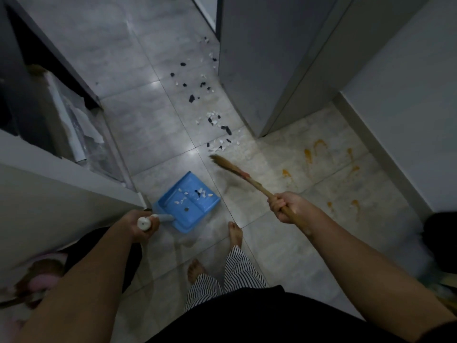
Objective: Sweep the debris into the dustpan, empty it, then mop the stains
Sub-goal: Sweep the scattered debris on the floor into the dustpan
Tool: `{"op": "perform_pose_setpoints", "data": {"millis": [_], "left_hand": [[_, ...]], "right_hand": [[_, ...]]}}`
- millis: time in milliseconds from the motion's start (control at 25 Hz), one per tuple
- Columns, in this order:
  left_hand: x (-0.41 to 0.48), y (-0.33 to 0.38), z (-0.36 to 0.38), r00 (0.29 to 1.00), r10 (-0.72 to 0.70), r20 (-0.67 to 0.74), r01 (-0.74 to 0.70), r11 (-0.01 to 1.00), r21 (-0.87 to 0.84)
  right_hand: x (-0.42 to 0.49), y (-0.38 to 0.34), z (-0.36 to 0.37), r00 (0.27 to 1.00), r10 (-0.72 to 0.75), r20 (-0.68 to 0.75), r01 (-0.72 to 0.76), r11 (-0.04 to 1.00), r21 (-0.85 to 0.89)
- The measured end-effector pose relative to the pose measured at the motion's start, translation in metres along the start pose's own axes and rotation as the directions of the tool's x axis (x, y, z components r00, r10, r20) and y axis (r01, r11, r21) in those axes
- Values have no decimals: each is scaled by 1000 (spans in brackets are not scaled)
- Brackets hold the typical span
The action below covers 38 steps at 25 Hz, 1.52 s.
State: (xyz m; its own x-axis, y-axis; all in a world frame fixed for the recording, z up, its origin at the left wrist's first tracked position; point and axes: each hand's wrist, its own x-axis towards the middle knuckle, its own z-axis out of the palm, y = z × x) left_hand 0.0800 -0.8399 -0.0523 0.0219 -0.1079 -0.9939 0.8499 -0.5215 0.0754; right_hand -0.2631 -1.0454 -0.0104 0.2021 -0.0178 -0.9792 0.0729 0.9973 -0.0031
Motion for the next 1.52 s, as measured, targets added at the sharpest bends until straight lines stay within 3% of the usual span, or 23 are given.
{"op": "perform_pose_setpoints", "data": {"millis": [80, 320, 640, 880, 1000, 1200, 1320, 1520], "left_hand": [[-6, 7, 2, 996, 91, 3, -91, 994, 67], [-3, 44, 23, 1000, -7, 21, 8, 998, -56], [23, 139, 111, 997, -78, 0, 77, 991, -107], [42, 172, 143, 994, -103, -38, 98, 988, -122], [52, 183, 153, 990, -119, -70, 109, 986, -129], [58, 187, 175, 991, -127, -52, 117, 980, -161], [56, 186, 179, 994, -105, -26, 101, 986, -137], [50, 183, 155, 996, -93, 15, 94, 990, -103]], "right_hand": [[-1, -8, 3, 998, -66, -2, 65, 992, 104], [15, -65, 29, 984, -177, 0, 171, 950, 261], [77, -216, 90, 990, -136, -45, 140, 981, 133], [110, -241, 112, 988, -109, -109, 104, 993, -47], [106, -227, 112, 993, -33, -116, 8, 978, -210], [76, -214, 86, 987, 135, -90, -156, 941, -300], [57, -219, 79, 984, 167, -62, -178, 941, -287], [58, -220, 83, 994, 36, -100, -47, 993, -107]]}}
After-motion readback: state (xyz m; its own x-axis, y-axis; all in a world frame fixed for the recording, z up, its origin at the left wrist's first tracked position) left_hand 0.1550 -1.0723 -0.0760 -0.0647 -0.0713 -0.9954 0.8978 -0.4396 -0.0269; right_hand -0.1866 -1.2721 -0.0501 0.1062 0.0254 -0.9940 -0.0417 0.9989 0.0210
